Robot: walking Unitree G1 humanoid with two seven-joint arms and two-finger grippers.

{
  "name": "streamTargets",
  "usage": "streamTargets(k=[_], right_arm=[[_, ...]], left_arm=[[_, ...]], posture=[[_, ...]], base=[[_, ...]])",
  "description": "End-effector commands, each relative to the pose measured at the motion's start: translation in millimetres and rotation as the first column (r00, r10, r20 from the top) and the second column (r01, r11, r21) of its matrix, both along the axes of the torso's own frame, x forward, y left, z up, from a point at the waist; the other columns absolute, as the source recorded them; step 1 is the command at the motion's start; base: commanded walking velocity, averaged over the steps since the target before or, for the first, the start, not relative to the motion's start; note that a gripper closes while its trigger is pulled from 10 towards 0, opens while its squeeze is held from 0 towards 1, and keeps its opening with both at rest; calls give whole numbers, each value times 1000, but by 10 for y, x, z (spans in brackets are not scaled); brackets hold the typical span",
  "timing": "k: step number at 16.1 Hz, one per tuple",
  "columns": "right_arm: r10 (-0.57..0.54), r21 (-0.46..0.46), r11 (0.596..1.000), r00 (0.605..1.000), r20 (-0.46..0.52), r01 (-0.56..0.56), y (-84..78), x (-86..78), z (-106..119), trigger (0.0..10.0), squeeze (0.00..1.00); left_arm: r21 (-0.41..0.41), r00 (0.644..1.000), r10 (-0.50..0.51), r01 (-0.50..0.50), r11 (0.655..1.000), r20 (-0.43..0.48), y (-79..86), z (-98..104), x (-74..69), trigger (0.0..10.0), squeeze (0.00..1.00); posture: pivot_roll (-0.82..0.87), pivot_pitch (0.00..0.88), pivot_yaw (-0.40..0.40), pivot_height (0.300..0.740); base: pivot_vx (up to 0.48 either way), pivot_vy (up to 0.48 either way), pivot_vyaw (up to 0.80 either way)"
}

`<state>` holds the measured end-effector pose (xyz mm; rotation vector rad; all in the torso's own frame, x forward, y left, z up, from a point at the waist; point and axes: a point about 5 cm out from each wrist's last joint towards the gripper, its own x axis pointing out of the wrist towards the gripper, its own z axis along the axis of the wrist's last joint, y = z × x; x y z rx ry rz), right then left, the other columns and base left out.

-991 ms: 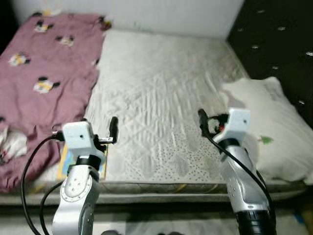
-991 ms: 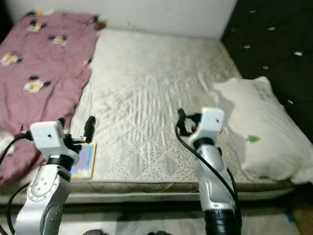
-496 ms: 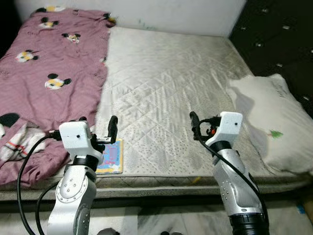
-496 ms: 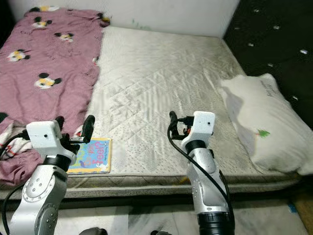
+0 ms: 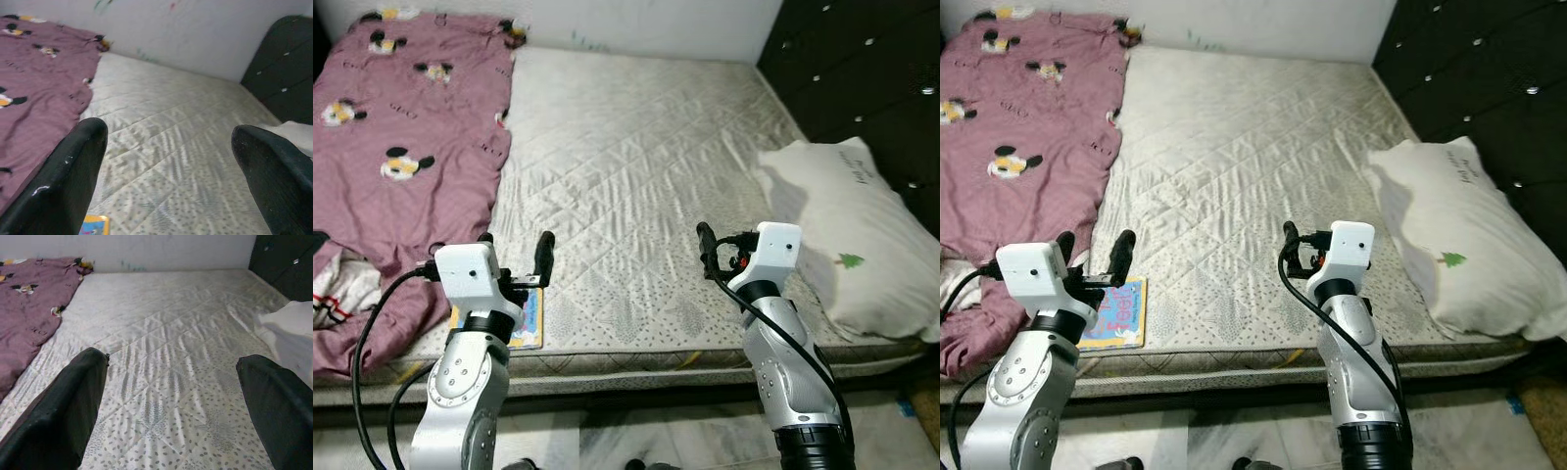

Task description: Clean up the room

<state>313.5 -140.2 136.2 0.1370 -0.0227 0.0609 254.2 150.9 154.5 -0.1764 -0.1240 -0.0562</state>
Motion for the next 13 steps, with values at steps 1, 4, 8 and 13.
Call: streamTargets(k=[1,4,8,13], right_arm=[[-21,-5,1000,1000,-15,21,-52,-1,-23,10000,0],[-24,-4,1000,999,-24,24,-61,5,-32,10000,0],[-21,-12,1000,999,-25,21,-64,0,-40,10000,0],[-3,-16,1000,999,-42,2,-38,-18,-82,10000,0]], left_arm=[[-9,1000,1,-2,1000,-13,-16,-5,1,10000,0],[-17,1000,-10,10,1000,-7,-30,2,7,10000,0],[-23,1000,-15,15,1000,-5,-39,7,10,10000,0],[-26,1000,-9,9,1000,2,-44,13,6,10000,0]], posture=[[33,154,-112,740],[30,161,-114,740],[28,161,-115,740],[28,160,-114,740]], base=[[0,0,0],[0,426,-533],[0,455,-338],[0,458,0]])
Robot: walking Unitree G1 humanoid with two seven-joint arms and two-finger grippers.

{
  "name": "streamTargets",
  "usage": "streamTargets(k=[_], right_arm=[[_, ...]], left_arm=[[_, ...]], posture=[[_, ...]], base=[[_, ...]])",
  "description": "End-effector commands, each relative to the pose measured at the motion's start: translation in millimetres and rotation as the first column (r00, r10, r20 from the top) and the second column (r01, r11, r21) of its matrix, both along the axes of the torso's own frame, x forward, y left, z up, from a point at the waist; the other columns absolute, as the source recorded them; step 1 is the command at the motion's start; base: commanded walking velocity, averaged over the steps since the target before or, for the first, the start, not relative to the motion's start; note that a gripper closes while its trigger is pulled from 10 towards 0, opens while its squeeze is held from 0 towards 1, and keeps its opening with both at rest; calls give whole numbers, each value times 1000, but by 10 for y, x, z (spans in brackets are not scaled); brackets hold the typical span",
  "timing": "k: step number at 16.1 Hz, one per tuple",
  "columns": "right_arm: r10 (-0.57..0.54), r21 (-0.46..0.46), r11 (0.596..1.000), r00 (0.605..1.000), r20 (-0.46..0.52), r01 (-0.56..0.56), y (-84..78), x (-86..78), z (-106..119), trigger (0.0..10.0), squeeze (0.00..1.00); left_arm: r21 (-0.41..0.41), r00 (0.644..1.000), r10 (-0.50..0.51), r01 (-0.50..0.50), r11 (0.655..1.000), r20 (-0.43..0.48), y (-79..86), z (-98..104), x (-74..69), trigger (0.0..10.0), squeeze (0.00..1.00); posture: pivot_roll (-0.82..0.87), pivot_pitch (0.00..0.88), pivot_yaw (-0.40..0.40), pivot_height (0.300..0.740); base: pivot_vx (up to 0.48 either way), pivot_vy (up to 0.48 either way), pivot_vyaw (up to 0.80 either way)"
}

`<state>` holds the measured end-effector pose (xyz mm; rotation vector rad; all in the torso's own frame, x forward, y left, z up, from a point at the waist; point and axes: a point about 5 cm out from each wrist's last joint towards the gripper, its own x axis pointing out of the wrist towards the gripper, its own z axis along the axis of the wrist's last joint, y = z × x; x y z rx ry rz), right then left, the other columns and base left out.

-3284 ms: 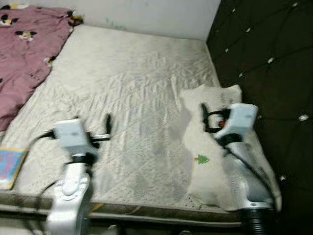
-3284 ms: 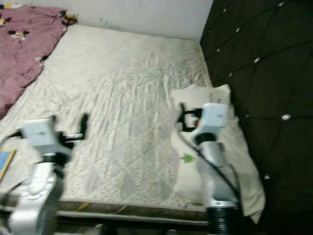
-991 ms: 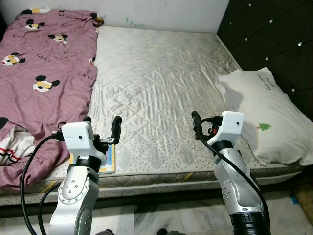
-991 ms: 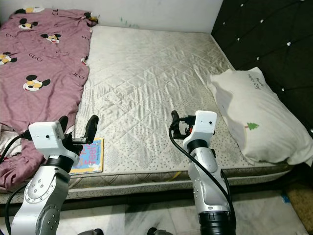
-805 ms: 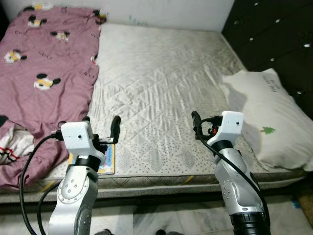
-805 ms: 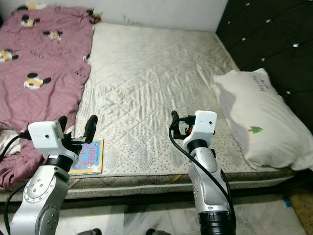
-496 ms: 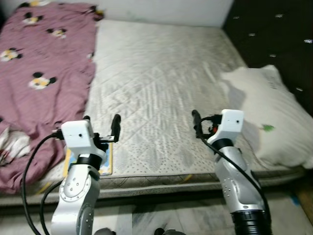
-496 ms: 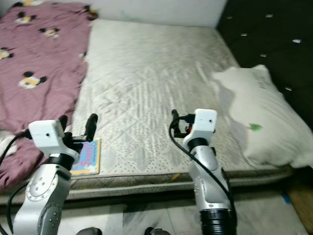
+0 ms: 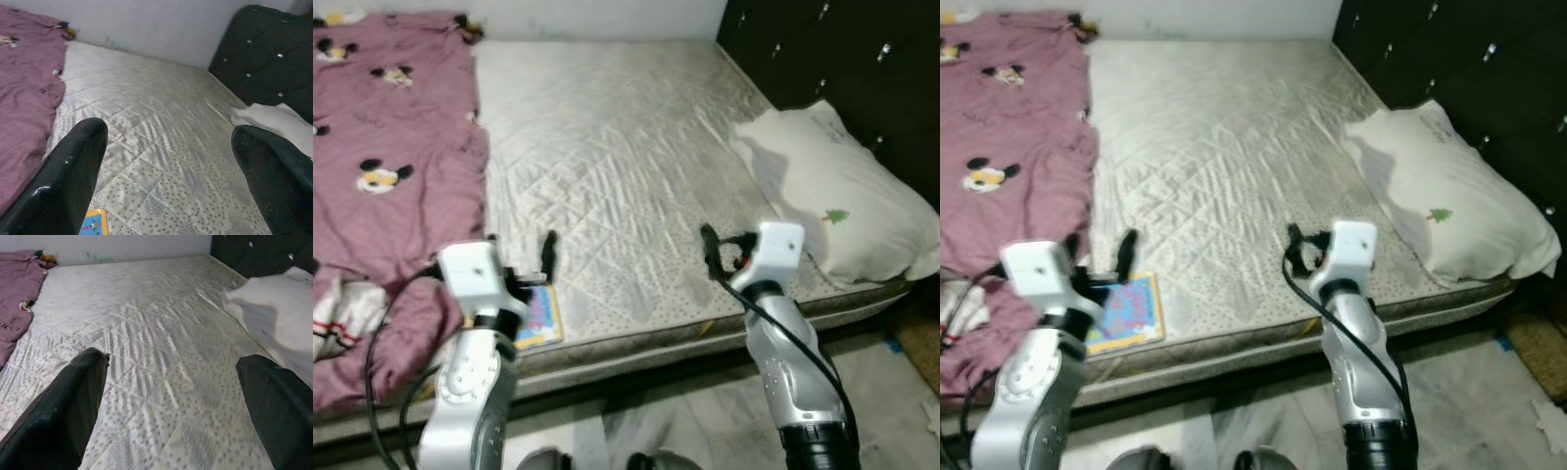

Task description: Clean up the room

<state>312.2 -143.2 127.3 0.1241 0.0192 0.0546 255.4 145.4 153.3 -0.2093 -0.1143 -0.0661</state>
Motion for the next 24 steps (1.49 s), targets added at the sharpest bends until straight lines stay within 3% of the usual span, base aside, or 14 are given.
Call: streamTargets(k=[1,8,13,24], right_arm=[[4,-3,1000,1000,-5,-4,-4,-8,-3,10000,0],[30,3,1000,999,-22,-30,40,-2,-39,10000,0],[43,-10,999,999,-17,-43,57,0,-36,10000,0],[54,-38,998,999,-8,-54,56,-13,-32,10000,0]], left_arm=[[11,1000,3,-3,1000,8,11,24,-6,10000,0],[15,1000,3,-3,1000,19,9,35,0,10000,0],[9,997,-49,49,999,53,-20,73,-29,10000,0],[-2,997,-64,64,998,46,-46,66,-35,10000,0]], posture=[[30,160,-115,740],[35,151,-114,740],[38,148,-115,740],[32,160,-114,740]], base=[[0,458,0],[0,439,0],[0,0,0],[329,0,0]])
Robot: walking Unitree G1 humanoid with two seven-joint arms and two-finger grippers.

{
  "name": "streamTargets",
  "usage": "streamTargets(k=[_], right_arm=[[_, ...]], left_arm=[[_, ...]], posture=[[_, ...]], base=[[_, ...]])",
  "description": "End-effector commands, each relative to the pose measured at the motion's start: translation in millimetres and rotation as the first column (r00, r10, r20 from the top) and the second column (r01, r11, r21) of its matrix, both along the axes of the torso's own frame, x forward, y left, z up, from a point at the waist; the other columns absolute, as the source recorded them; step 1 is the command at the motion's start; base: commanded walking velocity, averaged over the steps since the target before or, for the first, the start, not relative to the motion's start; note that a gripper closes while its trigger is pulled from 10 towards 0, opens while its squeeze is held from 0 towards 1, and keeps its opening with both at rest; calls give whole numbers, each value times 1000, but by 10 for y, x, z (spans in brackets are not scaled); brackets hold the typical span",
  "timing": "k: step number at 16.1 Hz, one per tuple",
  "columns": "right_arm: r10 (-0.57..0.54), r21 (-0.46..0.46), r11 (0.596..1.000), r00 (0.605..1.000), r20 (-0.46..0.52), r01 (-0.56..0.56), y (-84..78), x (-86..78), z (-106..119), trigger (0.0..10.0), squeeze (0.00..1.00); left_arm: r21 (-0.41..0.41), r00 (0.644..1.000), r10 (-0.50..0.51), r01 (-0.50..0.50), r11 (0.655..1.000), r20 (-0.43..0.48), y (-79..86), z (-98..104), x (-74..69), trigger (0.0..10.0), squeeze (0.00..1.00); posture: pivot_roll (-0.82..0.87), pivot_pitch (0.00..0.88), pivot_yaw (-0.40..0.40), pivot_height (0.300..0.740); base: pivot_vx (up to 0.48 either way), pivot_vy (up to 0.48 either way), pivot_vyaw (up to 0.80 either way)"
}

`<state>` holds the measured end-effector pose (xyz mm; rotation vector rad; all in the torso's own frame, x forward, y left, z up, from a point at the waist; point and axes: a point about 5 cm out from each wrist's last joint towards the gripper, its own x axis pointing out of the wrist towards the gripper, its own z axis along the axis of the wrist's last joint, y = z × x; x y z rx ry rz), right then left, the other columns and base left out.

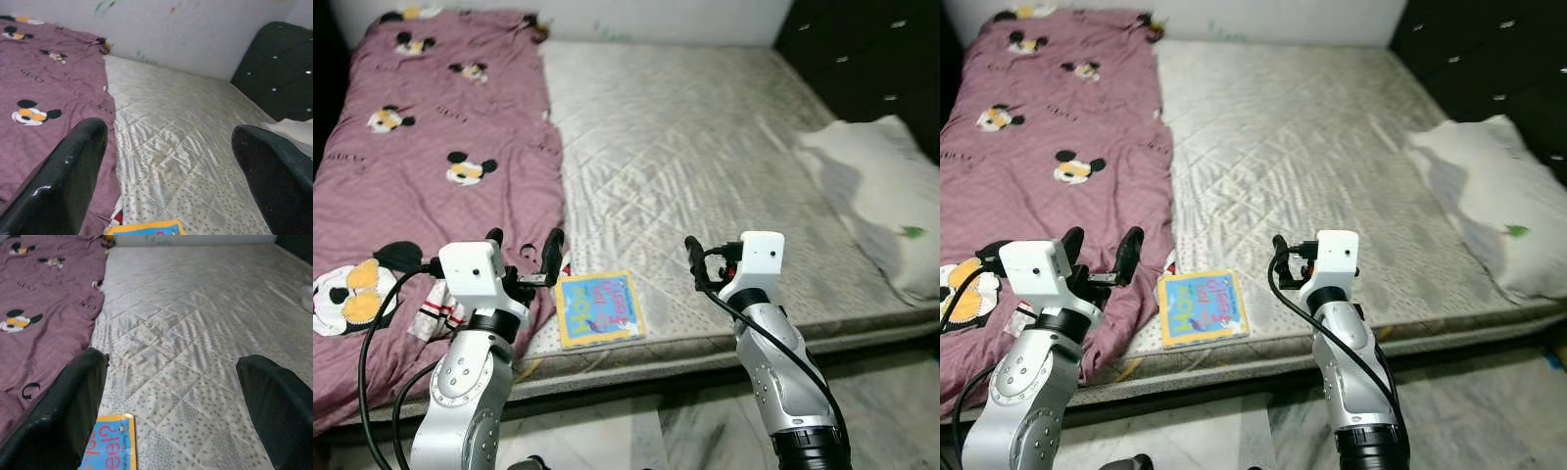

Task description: Clean up the room

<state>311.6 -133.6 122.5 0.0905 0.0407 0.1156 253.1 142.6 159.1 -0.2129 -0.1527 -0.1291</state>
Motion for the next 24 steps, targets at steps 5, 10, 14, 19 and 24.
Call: streamTargets(k=[5,10,14,19,24], right_arm=[[14,-34,999,999,29,-13,-28,-29,22,10000,0],[18,-37,999,1000,24,-17,-34,-36,-3,10000,0],[25,-44,999,999,21,-24,-21,-35,-12,10000,0],[27,-49,998,1000,13,-27,-30,-40,-28,10000,0],[33,-46,998,999,9,-33,-15,-23,-36,10000,0]], left_arm=[[-1,1000,-2,2,1000,1,-15,9,-5,10000,0],[12,995,92,-91,996,-50,49,-53,40,10000,0],[-3,994,85,-85,996,-63,36,-59,46,10000,0],[-4,991,108,-109,994,-74,50,-75,47,10000,0],[62,986,161,-159,985,-45,100,-58,72,10000,0]], posture=[[32,163,-114,740],[32,164,-114,740],[33,165,-114,740],[32,164,-115,740],[37,154,-113,740]], base=[[392,0,0],[62,0,0],[0,240,0],[0,480,0],[0,379,0]])
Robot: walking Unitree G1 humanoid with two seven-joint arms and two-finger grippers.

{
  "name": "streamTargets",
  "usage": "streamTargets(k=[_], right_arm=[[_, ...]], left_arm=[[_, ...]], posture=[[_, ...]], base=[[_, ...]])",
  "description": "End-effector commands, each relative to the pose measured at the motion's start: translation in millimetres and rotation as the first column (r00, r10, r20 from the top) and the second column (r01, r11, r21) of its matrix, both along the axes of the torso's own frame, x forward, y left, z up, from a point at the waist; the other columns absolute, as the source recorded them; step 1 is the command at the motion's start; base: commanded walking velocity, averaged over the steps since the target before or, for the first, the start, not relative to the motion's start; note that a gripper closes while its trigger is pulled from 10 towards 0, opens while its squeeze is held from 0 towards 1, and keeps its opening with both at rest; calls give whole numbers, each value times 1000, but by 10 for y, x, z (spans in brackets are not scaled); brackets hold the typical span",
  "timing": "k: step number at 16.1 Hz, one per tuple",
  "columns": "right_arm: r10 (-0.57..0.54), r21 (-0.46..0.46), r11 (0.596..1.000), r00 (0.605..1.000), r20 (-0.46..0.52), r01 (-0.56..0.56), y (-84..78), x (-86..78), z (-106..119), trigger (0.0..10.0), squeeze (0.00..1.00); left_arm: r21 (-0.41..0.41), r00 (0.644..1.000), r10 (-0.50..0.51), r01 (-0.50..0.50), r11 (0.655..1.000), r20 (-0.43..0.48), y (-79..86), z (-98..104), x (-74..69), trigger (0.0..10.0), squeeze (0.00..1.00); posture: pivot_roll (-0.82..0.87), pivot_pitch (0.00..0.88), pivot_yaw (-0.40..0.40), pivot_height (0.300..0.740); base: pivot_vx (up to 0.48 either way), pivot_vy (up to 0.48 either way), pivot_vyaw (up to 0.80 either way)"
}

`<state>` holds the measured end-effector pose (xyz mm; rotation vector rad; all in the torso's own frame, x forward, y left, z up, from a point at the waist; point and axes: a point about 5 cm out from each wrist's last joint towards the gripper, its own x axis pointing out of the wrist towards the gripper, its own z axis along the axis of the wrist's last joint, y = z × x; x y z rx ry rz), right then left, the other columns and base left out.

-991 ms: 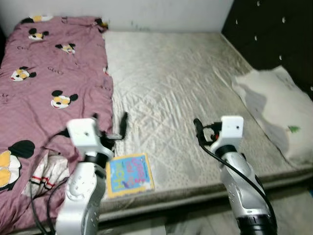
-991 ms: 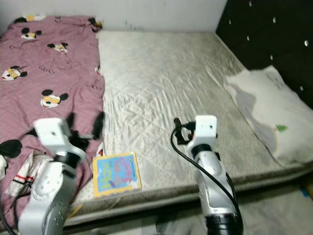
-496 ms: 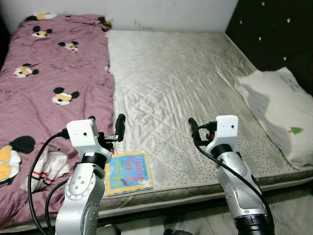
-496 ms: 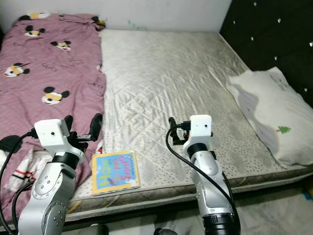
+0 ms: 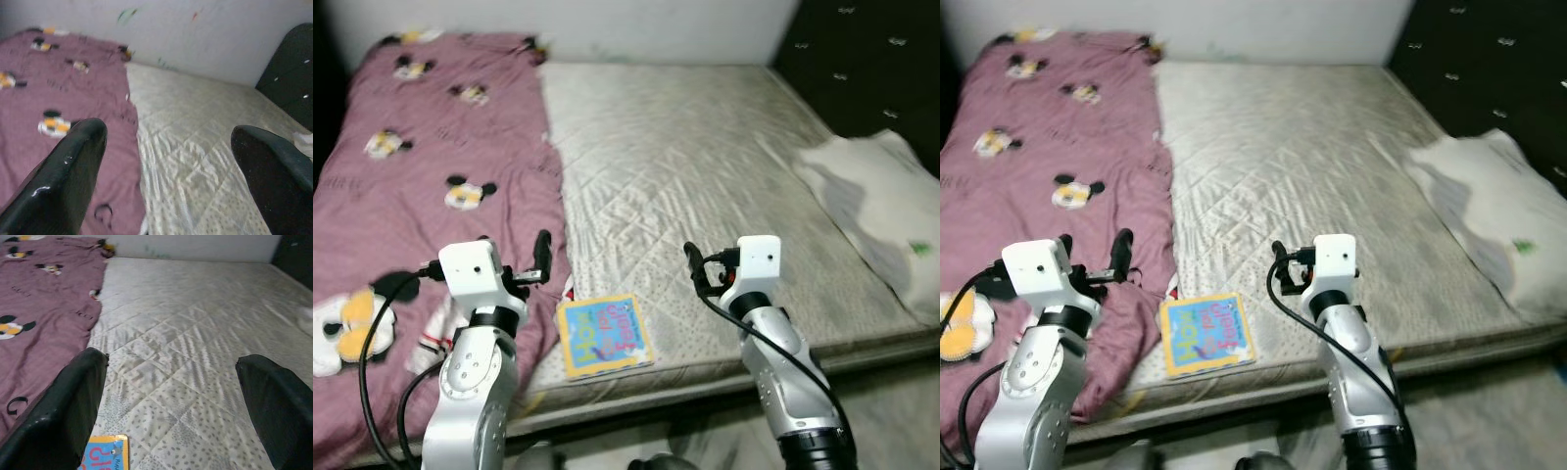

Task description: Clean up the room

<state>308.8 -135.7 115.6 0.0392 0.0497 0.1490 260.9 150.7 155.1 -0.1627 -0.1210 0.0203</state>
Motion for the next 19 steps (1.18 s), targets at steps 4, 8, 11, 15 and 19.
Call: streamTargets(k=[4,8,11,15,19], right_arm=[[4,1,1000,1000,4,-4,10,10,4,10000,0],[19,4,1000,1000,12,-19,19,85,41,10000,0],[17,11,1000,1000,21,-17,30,117,64,10000,0],[28,18,999,999,28,-28,53,80,67,10000,0],[13,18,1000,999,38,-14,-27,43,72,10000,0]], left_arm=[[53,993,71,-66,996,-91,73,-109,-5,10000,0],[148,949,-309,315,938,-60,66,-54,-81,10000,0],[196,911,-403,412,890,-87,16,-73,-73,10000,0],[141,935,-355,354,925,-20,-163,-119,-121,10000,0],[93,993,-116,118,989,-28,-61,-142,-306,10000,0]], posture=[[38,151,-115,740],[66,146,-131,740],[78,147,-146,740],[47,143,-141,740],[29,151,-127,740]], base=[[0,0,0],[0,0,0],[0,0,0],[0,0,0],[0,0,0]])
